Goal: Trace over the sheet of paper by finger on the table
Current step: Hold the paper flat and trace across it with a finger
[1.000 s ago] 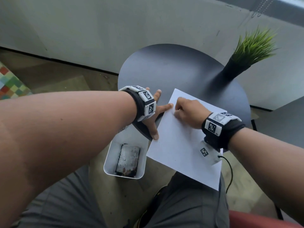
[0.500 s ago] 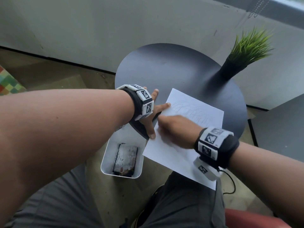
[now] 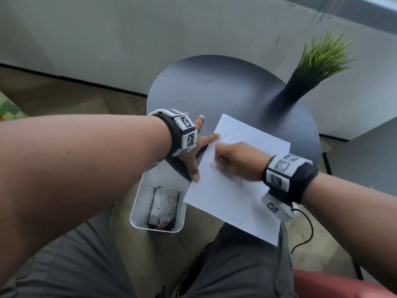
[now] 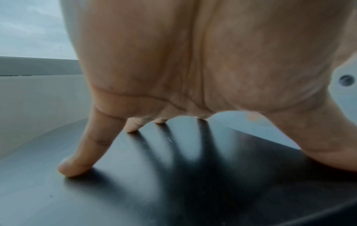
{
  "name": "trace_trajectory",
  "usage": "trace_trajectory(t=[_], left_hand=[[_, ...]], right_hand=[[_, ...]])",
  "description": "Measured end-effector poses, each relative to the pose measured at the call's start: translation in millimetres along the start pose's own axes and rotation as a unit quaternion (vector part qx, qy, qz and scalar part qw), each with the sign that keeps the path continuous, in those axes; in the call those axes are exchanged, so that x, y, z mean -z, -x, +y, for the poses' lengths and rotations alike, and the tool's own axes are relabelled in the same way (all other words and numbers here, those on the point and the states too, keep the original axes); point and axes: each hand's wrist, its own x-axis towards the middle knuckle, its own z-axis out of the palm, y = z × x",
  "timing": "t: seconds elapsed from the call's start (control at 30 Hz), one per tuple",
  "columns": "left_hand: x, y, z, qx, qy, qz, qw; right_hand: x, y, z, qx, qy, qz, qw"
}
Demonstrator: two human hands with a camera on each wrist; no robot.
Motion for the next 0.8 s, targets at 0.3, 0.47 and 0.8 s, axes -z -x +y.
trace_trajectory(t=[0.3,0.47,0.8], left_hand=[[0,1,-1,0.001,-0.009,0.004,1.0],[2,3,0,-0.002,-0.001,0.002,1.0],[2,3,1,0.0,0.0,-0.007,1.0]], right_hand=[[-10,8,-28,0.05,-0.014,-0.017,0.999],[4,-19,3,-0.178,-0.01,0.1,0.979],[1,-2,10,-0.075,-0.011,0.095,0.993]])
